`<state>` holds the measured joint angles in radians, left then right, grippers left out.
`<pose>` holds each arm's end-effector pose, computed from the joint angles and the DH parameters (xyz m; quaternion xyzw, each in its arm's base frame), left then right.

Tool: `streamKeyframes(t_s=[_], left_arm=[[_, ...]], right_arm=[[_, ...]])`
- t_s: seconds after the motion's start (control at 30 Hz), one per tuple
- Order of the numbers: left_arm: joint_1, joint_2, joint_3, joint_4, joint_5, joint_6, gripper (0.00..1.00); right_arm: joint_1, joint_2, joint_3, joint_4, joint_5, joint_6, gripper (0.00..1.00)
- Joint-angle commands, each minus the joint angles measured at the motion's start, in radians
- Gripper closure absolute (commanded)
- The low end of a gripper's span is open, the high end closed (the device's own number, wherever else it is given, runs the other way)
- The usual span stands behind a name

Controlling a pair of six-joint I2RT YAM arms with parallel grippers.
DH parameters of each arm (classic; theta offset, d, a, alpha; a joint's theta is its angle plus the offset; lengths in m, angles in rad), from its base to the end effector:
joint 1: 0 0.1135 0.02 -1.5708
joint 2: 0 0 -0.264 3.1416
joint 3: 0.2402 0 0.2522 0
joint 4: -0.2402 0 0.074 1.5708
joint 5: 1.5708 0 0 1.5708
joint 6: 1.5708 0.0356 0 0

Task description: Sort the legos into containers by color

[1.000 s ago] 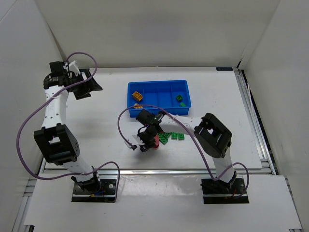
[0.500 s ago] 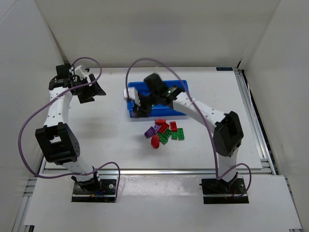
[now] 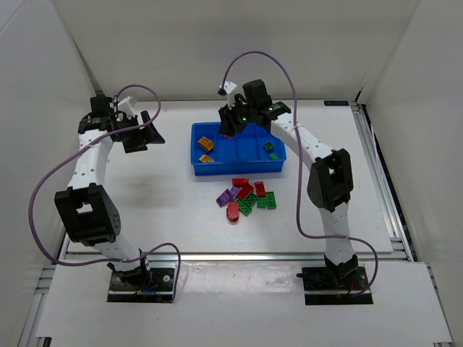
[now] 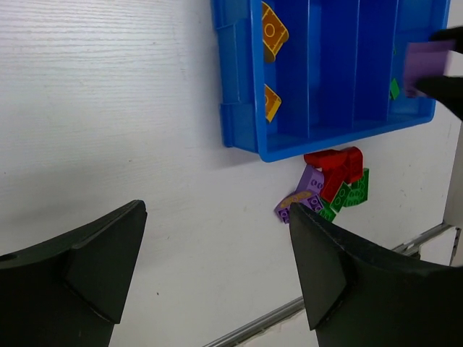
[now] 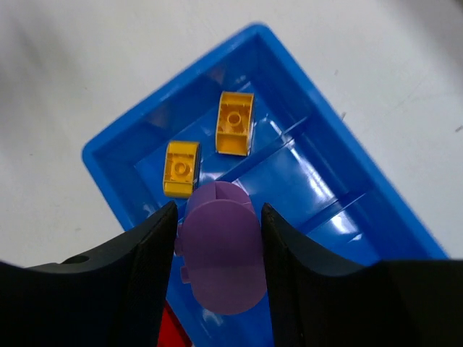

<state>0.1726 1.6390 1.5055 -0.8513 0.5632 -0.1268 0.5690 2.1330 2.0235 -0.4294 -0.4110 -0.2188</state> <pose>0.3444 0.0408 0.3170 -0.0578 0.9214 -0.2596 0.2835 0.4155 0.2826 0.3150 -0.4198 0.7477 0.2589 0.4447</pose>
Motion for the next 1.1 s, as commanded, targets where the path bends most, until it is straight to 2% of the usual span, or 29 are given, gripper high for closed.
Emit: streamKeyframes(t_s=[0.0,0.2,0.27,0.3,0.33,0.4,0.43,0.47,0.53,0.67,0.77,0.83,0.93,1.07], left_arm=[[-0.019,-0.062,-0.002,0.021,0.056,0.042,0.1],[-0.073,-0.099,-0.027,0.018,0.089,0.11,0.1],[-0.103,-0.117,-0.045,0.02,0.08,0.122,0.1],[-0.11,-0.123,-0.05,0.02,0.079,0.15,0.1],[-0.117,-0.139,-0.056,0.018,0.083,0.159,0.1],[-0.146,-0.157,-0.08,0.018,0.086,0.177,0.11],[-0.159,-0.181,-0.09,0.018,0.08,0.191,0.11],[-0.169,-0.195,-0.1,0.021,0.076,0.202,0.11],[-0.225,-0.229,-0.148,0.026,0.028,0.234,0.11],[-0.303,-0.353,-0.284,0.05,-0.016,0.3,0.12],[-0.361,-0.427,-0.343,0.081,-0.032,0.346,0.15],[-0.453,-0.45,-0.396,0.101,-0.089,0.371,0.16],[-0.55,-0.421,-0.439,0.168,-0.132,0.386,0.19],[-0.642,-0.374,-0.452,0.224,-0.199,0.386,0.2]], right_arm=[[-0.003,0.053,0.055,0.029,0.003,0.114,0.88],[-0.009,0.137,0.095,0.047,0.006,0.145,0.87],[-0.011,0.159,0.104,0.052,0.012,0.144,0.82],[-0.009,0.163,0.106,0.05,0.015,0.141,0.77],[-0.009,0.169,0.104,0.05,0.024,0.141,0.64],[-0.012,0.171,0.103,0.05,0.028,0.128,0.54],[-0.009,0.173,0.098,0.05,0.031,0.127,0.39],[-0.011,0.171,0.095,0.052,0.038,0.125,0.31],[-0.006,0.168,0.092,0.052,0.043,0.127,0.2],[-0.009,0.143,0.08,0.052,0.063,0.131,0.13],[-0.024,0.047,0.055,0.038,0.104,0.134,0.13],[-0.046,-0.023,0.021,0.04,0.123,0.157,0.13],[-0.153,-0.195,-0.055,0.009,0.149,0.179,0.13],[-0.294,-0.327,-0.12,-0.063,0.127,0.182,0.12]])
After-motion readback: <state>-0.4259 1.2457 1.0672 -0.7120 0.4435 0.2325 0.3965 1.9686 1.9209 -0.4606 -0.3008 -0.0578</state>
